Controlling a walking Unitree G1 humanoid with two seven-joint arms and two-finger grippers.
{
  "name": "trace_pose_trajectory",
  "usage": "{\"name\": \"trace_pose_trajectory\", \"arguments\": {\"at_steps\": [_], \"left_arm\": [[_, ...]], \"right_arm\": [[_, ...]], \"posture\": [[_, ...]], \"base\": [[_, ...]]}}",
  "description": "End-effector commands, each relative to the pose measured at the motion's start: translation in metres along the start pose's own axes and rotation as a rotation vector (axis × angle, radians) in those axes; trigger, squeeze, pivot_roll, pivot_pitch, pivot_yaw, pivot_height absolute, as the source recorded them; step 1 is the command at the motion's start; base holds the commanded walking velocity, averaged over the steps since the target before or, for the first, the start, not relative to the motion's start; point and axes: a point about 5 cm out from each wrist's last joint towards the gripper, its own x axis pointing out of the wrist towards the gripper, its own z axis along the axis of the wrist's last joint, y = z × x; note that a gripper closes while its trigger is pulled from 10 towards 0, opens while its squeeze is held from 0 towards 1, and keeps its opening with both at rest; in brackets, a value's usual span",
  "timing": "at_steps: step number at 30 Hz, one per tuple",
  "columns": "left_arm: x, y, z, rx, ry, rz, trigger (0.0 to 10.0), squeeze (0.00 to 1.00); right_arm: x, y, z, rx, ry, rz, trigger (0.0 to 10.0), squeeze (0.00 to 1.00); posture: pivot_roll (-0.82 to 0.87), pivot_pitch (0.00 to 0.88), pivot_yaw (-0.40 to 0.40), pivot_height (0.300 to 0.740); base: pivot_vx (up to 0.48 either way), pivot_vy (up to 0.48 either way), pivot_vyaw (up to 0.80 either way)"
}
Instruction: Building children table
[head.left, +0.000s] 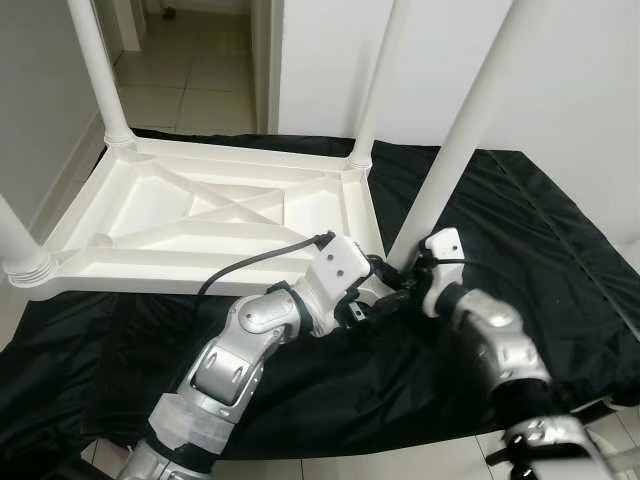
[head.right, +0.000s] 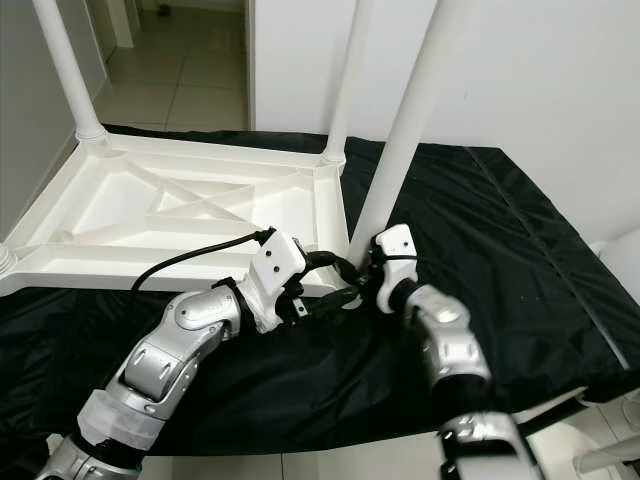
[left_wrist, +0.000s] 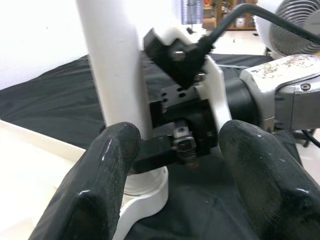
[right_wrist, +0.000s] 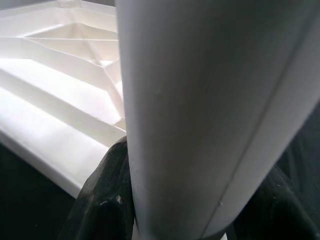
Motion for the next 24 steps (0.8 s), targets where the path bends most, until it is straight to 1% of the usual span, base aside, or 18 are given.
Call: {"name": "trace_pose_trajectory", "arguments": {"at_steps": [1, 2, 5, 6, 7, 8, 9, 10, 11, 12, 13, 14, 15, 16, 17, 20, 23, 24], "left_arm": [[-0.001, 0.002, -0.003, 0.001, 0.013, 0.046, 10.0, 0.0], [-0.001, 0.002, -0.003, 0.001, 0.013, 0.046, 10.0, 0.0], [-0.002, 0.005, -0.004, 0.015, 0.019, 0.046, 10.0, 0.0], [-0.002, 0.005, -0.004, 0.015, 0.019, 0.046, 10.0, 0.0], [-0.003, 0.006, -0.004, 0.019, 0.023, 0.05, 10.0, 0.0], [-0.003, 0.006, -0.004, 0.019, 0.023, 0.05, 10.0, 0.0], [-0.003, 0.008, -0.004, 0.02, 0.024, 0.054, 10.0, 0.0], [-0.003, 0.008, -0.004, 0.02, 0.024, 0.054, 10.0, 0.0], [-0.004, 0.01, -0.004, 0.023, 0.027, 0.061, 10.0, 0.0], [-0.005, 0.012, -0.004, 0.024, 0.027, 0.066, 10.0, 0.0], [-0.005, 0.012, -0.004, 0.024, 0.027, 0.066, 10.0, 0.0], [-0.006, 0.013, -0.004, 0.025, 0.027, 0.07, 10.0, 0.0], [-0.006, 0.013, -0.004, 0.025, 0.027, 0.07, 10.0, 0.0], [-0.006, 0.014, -0.004, 0.029, 0.027, 0.077, 10.0, 0.0], [-0.006, 0.015, -0.004, 0.028, 0.027, 0.078, 10.0, 0.0], [-0.006, 0.014, -0.004, 0.028, 0.026, 0.079, 10.0, 0.0], [-0.005, 0.014, -0.004, 0.028, 0.026, 0.077, 10.0, 0.0], [-0.005, 0.013, -0.004, 0.029, 0.026, 0.076, 10.0, 0.0]], "right_arm": [[0.001, 0.012, -0.011, 0.039, 0.048, -0.07, 10.0, 0.0], [0.001, 0.012, -0.011, 0.039, 0.048, -0.07, 10.0, 0.0], [0.002, 0.025, -0.011, 0.096, 0.027, -0.26, 10.0, 0.0], [0.002, 0.025, -0.011, 0.096, 0.027, -0.26, 10.0, 0.0], [0.001, 0.028, -0.012, 0.103, 0.022, -0.309, 10.0, 0.0], [0.001, 0.028, -0.012, 0.103, 0.022, -0.309, 10.0, 0.0], [0.0, 0.03, -0.012, 0.11, 0.017, -0.35, 10.0, 0.0], [0.0, 0.03, -0.012, 0.11, 0.017, -0.35, 10.0, 0.0], [-0.002, 0.031, -0.012, 0.119, 0.012, -0.413, 10.0, 0.0], [-0.005, 0.03, -0.012, 0.123, 0.004, -0.516, 10.0, 0.0], [-0.005, 0.03, -0.012, 0.123, 0.004, -0.516, 10.0, 0.0], [-0.008, 0.032, -0.011, 0.142, 0.009, -0.604, 10.0, 0.0], [-0.008, 0.032, -0.011, 0.142, 0.009, -0.604, 10.0, 0.0], [-0.007, 0.042, -0.007, 0.17, 0.008, -0.645, 10.0, 0.0], [-0.005, 0.046, -0.004, 0.164, -0.005, -0.623, 10.0, 0.0], [-0.005, 0.048, -0.002, 0.149, -0.014, -0.61, 10.0, 0.0], [-0.005, 0.048, -0.001, 0.16, -0.016, -0.591, 10.0, 0.0], [-0.005, 0.048, -0.002, 0.172, -0.016, -0.579, 10.0, 1.0]], "posture": [[-0.04, 0.019, -0.062, 0.74], [-0.04, 0.019, -0.062, 0.74], [-0.04, 0.02, -0.056, 0.74], [-0.04, 0.02, -0.056, 0.74], [-0.04, 0.019, -0.057, 0.74], [-0.04, 0.019, -0.057, 0.74], [-0.04, 0.019, -0.057, 0.74], [-0.04, 0.019, -0.057, 0.74], [-0.03, 0.016, -0.061, 0.74], [-0.03, 0.013, -0.063, 0.74], [-0.03, 0.013, -0.063, 0.74], [-0.03, 0.01, -0.07, 0.74], [-0.03, 0.01, -0.07, 0.74], [-0.03, 0.01, -0.07, 0.74], [-0.03, 0.01, -0.07, 0.74], [-0.03, 0.002, -0.074, 0.74], [-0.03, 0.0, -0.077, 0.74], [-0.03, 0.0, -0.077, 0.74]], "base": [[0.0, 0.0, 0.0], [0.0, 0.0, 0.0], [0.0, 0.0, 0.0], [0.0, 0.0, 0.0], [0.0, 0.0, 0.0], [0.0, 0.0, 0.0], [0.0, 0.0, 0.0], [0.0, 0.0, 0.0], [0.0, 0.0, 0.0], [0.0, 0.0, 0.0], [0.0, 0.0, 0.0], [0.0, 0.0, 0.0], [0.0, 0.0, 0.0], [0.0, 0.0, 0.0], [0.0, 0.0, 0.0], [0.0, 0.0, 0.0], [0.0, 0.0, 0.0], [0.0, 0.0, 0.0]]}}
